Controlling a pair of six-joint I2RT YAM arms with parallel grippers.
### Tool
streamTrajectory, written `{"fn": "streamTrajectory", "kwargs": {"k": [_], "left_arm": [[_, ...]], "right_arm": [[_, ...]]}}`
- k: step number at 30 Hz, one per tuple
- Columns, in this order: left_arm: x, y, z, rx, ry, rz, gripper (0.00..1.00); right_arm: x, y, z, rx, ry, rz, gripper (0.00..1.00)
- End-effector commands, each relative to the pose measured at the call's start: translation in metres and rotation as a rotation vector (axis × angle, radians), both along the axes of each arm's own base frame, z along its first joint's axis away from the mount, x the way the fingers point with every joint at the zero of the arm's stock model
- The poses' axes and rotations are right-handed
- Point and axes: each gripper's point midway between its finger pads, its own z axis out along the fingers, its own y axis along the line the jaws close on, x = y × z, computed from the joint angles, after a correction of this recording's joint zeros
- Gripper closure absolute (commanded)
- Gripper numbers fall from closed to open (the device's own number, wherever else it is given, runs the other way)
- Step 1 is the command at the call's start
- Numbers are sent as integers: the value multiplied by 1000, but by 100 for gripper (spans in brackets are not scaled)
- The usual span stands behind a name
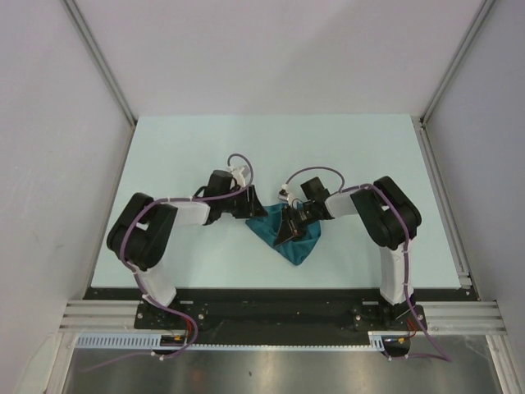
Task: Fold the napkin, place the utensils inside, and roll it up
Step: Roll the napkin with the utensil
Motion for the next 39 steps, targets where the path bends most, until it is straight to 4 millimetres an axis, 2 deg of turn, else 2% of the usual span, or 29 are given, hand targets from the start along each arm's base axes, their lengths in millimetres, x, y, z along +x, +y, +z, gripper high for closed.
{"fn": "streamTrajectory", "kwargs": {"k": [1,2,3,7,9,12,15,16,18,19,20,21,22,24,25,26,27,28,29,30,33,39], "left_arm": [[-13,-16,-4,-32,39,-66,57],[-16,-16,-6,-31,50,-72,62],[-21,-14,-10,-22,69,-77,73],[-33,-10,-16,-6,99,-94,88],[-36,-9,-16,-7,104,-96,100],[-34,-6,-18,16,110,-77,100],[-30,2,-21,77,131,-46,100],[-33,6,-24,105,155,-42,100],[-29,8,-23,128,162,-32,100],[-29,9,-25,137,170,-28,100],[-30,9,-26,142,179,-29,100],[-28,8,-24,140,181,-26,100],[-28,8,-25,139,185,-26,100],[-28,8,-26,144,195,-26,100],[-28,8,-27,146,199,-26,100],[-27,8,-27,148,198,-24,100],[-27,8,-27,150,199,-23,100],[-27,8,-27,150,201,-22,100],[-26,8,-28,151,200,-21,100],[-27,8,-28,152,203,-23,100],[-25,8,-27,155,199,-22,100],[-23,6,-26,152,197,-22,100]], "right_arm": [[-3,-11,-17,-46,42,-21,85],[-3,-12,-16,-45,45,-24,85],[-1,-12,-15,-43,37,-25,85],[5,-16,-13,-36,32,-35,85],[6,-16,-13,-47,32,-35,84],[7,-18,-11,-57,24,-31,73],[11,-21,5,-65,-27,-29,54],[16,-21,18,-64,-74,-33,50],[17,-28,29,-98,-107,-36,41],[23,-30,32,-133,-146,-48,39],[23,-35,46,-146,-183,-51,38],[25,-38,51,-165,-206,-62,30],[29,-43,53,-209,-251,-86,29],[27,-47,70,-252,-344,-108,27],[33,-55,67,-333,-413,-145,27],[28,-58,66,-379,-452,-148,26],[20,-52,81,-383,-526,-148,25],[24,-57,79,-455,-590,-183,23],[19,-59,77,-478,-618,-191,22],[8,-51,84,-475,-648,-187,21],[0,-56,72,-548,-663,-212,21],[-23,-49,46,-586,-607,-152,24]]}}
